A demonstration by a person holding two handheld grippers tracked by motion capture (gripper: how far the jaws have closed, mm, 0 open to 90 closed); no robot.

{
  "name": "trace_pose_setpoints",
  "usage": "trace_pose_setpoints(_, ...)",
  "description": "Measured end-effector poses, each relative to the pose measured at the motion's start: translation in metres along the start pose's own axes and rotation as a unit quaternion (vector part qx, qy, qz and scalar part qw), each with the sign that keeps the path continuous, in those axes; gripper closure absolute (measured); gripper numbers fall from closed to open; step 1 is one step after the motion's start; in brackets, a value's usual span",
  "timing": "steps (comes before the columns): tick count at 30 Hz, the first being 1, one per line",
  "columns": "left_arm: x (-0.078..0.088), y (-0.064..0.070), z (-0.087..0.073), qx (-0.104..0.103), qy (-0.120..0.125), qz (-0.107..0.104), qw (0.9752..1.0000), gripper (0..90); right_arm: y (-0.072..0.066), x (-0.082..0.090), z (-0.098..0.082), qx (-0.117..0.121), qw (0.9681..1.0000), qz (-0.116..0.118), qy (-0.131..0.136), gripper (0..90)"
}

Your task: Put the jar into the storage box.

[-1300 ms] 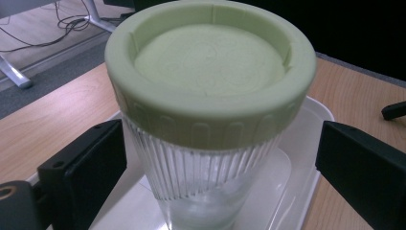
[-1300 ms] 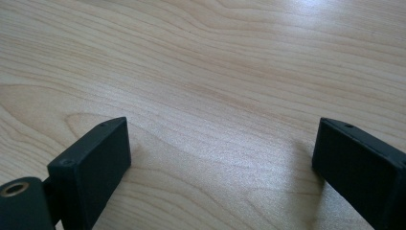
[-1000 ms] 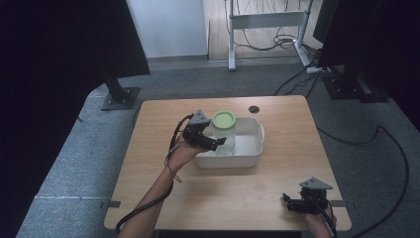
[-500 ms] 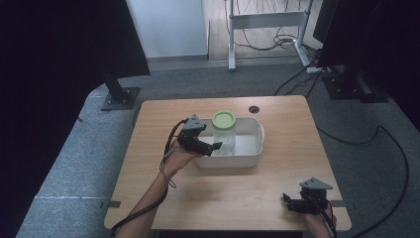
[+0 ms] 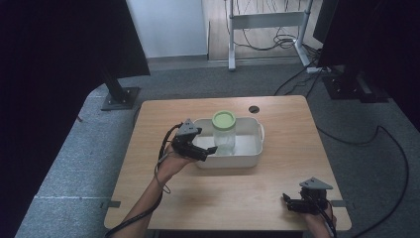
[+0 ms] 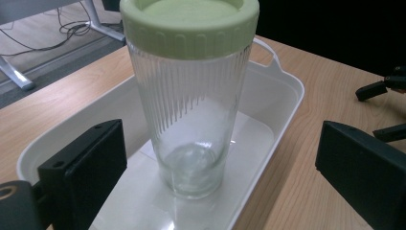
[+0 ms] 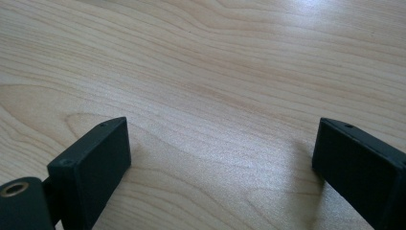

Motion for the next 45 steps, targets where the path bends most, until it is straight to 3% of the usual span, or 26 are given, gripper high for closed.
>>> trace_pose_setpoints(16,0.029,0.001,-0.04,0.028,0.017,0.005,0.9995,3.5,0.0,0.0,0.0,-0.001,1.0,-0.002,0.0,5.5)
trace_pose_setpoints(24,0.041,0.007,-0.067,0.027,0.012,0.02,0.9993,3.7,0.0,0.0,0.0,-0.002,1.0,-0.002,-0.001,5.2)
trace_pose_setpoints(34,0.048,0.016,-0.097,0.031,0.002,0.035,0.9989,3.6,0.0,0.0,0.0,-0.001,1.0,-0.002,-0.001,5.3)
trace_pose_setpoints(45,0.045,0.024,-0.135,0.057,-0.019,0.044,0.9972,3.6,0.0,0.0,0.0,-0.001,1.0,-0.003,-0.001,5.4)
Point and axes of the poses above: each handheld gripper's, and its own axes: x roughly backward along the jaws, z roughly out of its top, y roughly to its right, the point moved 2 cm from there along -x, roughly forward along the jaws, and after that the axes turned 8 degrees about -z, right-handed, at the moved point
